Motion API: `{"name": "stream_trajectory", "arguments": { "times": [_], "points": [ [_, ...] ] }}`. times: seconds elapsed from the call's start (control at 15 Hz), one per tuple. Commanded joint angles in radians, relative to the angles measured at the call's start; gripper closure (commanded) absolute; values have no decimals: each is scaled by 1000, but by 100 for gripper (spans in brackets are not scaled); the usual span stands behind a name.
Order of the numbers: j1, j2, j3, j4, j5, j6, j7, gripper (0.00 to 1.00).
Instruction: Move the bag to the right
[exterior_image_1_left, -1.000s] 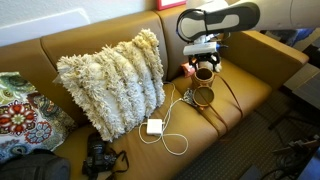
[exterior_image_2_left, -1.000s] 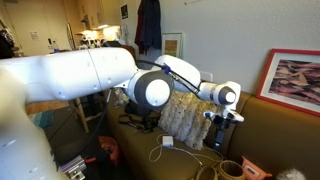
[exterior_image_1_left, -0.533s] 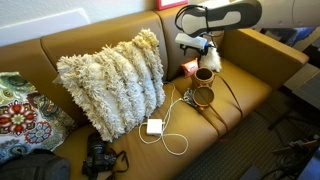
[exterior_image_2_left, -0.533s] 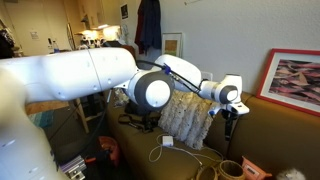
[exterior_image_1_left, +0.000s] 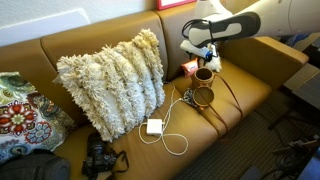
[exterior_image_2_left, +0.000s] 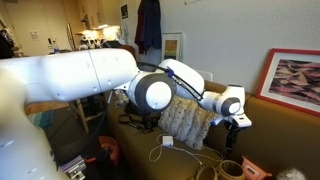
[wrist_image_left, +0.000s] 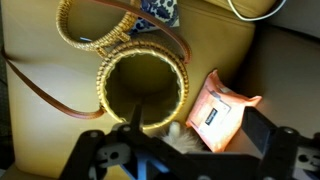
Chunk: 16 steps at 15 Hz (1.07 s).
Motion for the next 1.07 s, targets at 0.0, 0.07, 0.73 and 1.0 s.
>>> {"name": "stream_trajectory", "arguments": {
  "times": [0.0,0.07,0.73,1.0],
  "points": [
    [-5,2,-3,-55,-2,-15,18,0],
    [-4,3,-4,-64,-1,-16,20,0],
    [-3,10,-1,-142,9,-88,34,0],
    [3,15,2,-126,9,-133,31,0]
  ]
}}
